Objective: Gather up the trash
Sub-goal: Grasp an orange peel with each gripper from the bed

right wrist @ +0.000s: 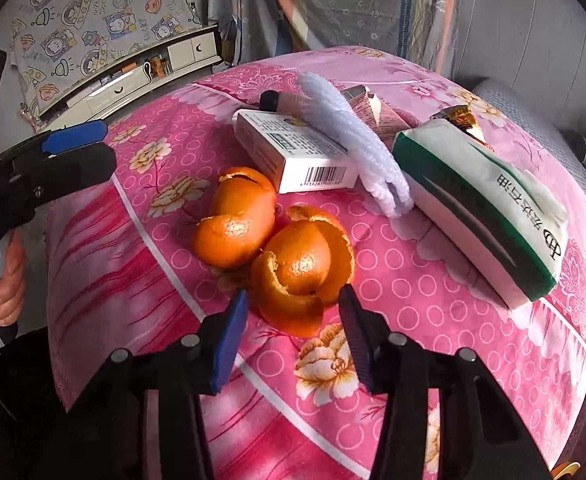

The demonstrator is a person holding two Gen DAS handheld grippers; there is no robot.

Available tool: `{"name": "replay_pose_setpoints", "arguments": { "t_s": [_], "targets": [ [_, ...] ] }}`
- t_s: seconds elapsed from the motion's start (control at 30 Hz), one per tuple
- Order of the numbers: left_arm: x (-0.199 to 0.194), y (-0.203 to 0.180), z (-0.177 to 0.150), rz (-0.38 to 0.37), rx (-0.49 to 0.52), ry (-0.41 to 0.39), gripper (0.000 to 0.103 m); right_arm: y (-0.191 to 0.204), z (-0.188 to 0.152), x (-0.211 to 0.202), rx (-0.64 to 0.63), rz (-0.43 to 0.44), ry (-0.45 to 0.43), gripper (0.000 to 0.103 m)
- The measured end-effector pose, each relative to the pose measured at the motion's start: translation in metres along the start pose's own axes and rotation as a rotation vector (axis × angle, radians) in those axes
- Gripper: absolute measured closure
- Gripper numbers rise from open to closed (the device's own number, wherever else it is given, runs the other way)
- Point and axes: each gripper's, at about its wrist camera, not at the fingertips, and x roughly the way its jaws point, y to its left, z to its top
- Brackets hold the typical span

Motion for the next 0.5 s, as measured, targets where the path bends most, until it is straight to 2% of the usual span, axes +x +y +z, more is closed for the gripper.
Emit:
{"name": "replay_pose_setpoints", "arguments": {
  "t_s": [0.03, 0.1, 0.17, 0.33, 0.5],
  "targets": [
    [0.004, -0.004, -0.001, -0.01, 0.015, 0.017, 0.008, 0.0, 0.001, 0.0, -0.002, 0.005, 0.0, 0.062],
    [0.013, -0.011, -0.003, -0.035, 0.031, 0.056, 0.008, -0.002, 0.001, -0.005, 0.008, 0.031, -0.015, 0.077],
    [0.025, -0.015, -0.003, -0.047, 0.034, 0.096, 0.008, -0.007, -0.002, -0.015, 0.037, 0.059, -0.042, 0.084],
    [0.044, -0.033, 0.002, -0.066, 0.075, 0.141, 0.008, -0.032, -0.022, -0.05, 0.164, 0.146, -0.11, 0.088],
    [0.065, -0.053, 0.004, -0.092, 0.103, 0.199, 0.009, -0.052, -0.048, -0.095, 0.265, 0.176, -0.208, 0.088]
  ]
}}
